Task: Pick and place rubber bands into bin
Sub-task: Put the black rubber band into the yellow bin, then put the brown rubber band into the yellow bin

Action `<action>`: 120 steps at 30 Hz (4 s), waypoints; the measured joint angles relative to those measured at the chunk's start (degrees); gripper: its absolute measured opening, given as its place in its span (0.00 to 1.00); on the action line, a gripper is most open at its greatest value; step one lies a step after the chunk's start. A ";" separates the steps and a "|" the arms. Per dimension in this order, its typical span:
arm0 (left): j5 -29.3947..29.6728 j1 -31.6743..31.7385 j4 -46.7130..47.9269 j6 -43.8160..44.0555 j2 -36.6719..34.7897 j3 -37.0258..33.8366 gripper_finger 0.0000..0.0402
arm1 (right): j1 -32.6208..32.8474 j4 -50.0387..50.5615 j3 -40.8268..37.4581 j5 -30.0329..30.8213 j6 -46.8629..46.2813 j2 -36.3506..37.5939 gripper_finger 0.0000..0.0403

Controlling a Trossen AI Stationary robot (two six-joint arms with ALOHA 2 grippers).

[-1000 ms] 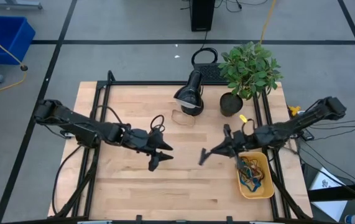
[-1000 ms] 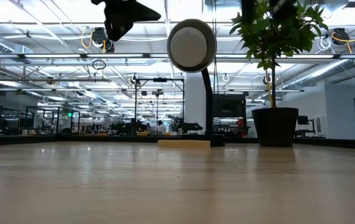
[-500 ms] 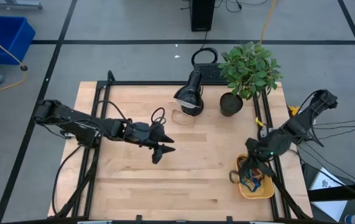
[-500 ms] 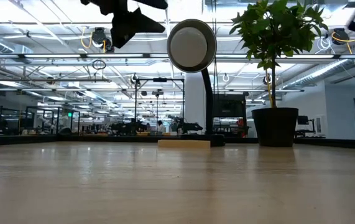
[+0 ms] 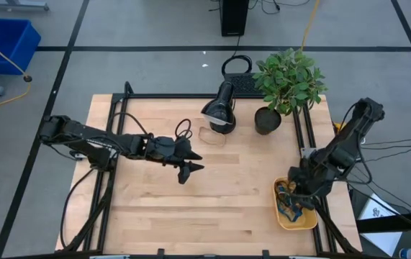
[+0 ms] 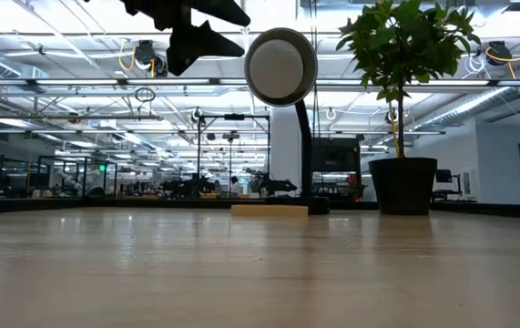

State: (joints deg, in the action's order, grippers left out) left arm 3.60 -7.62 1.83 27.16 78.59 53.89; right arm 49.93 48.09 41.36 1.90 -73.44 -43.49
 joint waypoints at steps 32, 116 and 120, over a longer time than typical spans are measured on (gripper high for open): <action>-0.02 0.09 -0.93 0.25 0.04 -0.02 0.50 | 0.07 -0.70 -9.40 0.86 -2.42 -4.00 0.27; 10.33 17.02 -7.95 -51.86 26.84 -0.02 0.50 | -13.22 -3.62 -5.07 31.11 5.34 4.22 0.49; 9.65 16.97 -7.67 -51.73 26.84 -0.02 0.50 | -13.22 -3.50 -5.07 31.10 5.36 4.22 0.49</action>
State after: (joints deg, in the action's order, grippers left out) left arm 13.24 9.34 -5.84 -24.57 105.43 53.87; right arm 36.71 44.58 36.29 33.00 -68.07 -39.27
